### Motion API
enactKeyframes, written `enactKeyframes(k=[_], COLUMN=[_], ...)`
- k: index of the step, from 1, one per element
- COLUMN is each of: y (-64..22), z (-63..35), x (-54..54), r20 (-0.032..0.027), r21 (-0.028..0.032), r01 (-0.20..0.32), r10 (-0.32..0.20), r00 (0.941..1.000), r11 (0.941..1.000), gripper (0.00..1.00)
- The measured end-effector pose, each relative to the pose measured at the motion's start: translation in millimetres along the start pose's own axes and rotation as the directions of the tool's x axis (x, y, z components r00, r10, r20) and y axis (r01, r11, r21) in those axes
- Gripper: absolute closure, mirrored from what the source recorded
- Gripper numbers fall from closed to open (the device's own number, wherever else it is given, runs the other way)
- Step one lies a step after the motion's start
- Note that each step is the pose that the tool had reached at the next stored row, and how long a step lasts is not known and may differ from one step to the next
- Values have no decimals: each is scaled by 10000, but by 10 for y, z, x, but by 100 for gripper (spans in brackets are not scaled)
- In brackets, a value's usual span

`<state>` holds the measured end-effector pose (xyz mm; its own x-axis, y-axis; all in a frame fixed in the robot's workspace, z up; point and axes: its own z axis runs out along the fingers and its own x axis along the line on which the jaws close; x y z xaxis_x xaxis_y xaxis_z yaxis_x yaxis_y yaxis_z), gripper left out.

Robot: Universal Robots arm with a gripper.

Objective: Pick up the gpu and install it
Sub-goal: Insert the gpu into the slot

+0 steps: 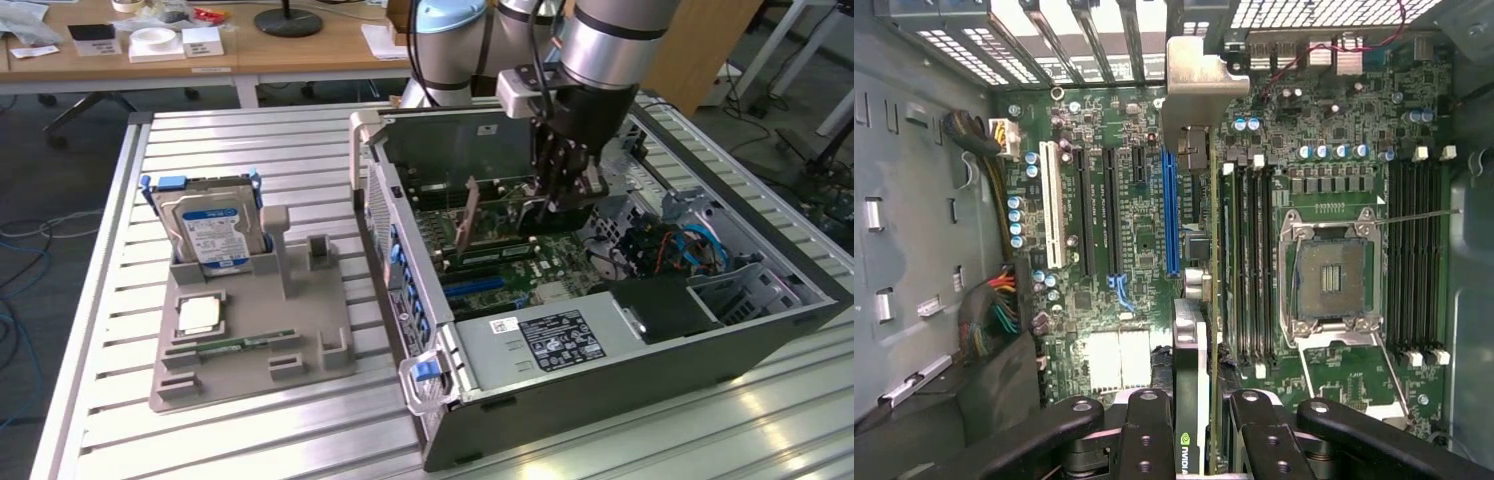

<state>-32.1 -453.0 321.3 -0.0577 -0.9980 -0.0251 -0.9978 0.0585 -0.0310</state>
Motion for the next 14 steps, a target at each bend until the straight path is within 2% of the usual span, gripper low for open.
enactKeyframes(k=[8,14], y=[0,2], z=[6,73], x=[0,2], r20=[4,1], r21=[1,0], r01=[0,0], r10=[0,0], r00=[10000,10000], r11=[10000,10000], gripper=[73,73])
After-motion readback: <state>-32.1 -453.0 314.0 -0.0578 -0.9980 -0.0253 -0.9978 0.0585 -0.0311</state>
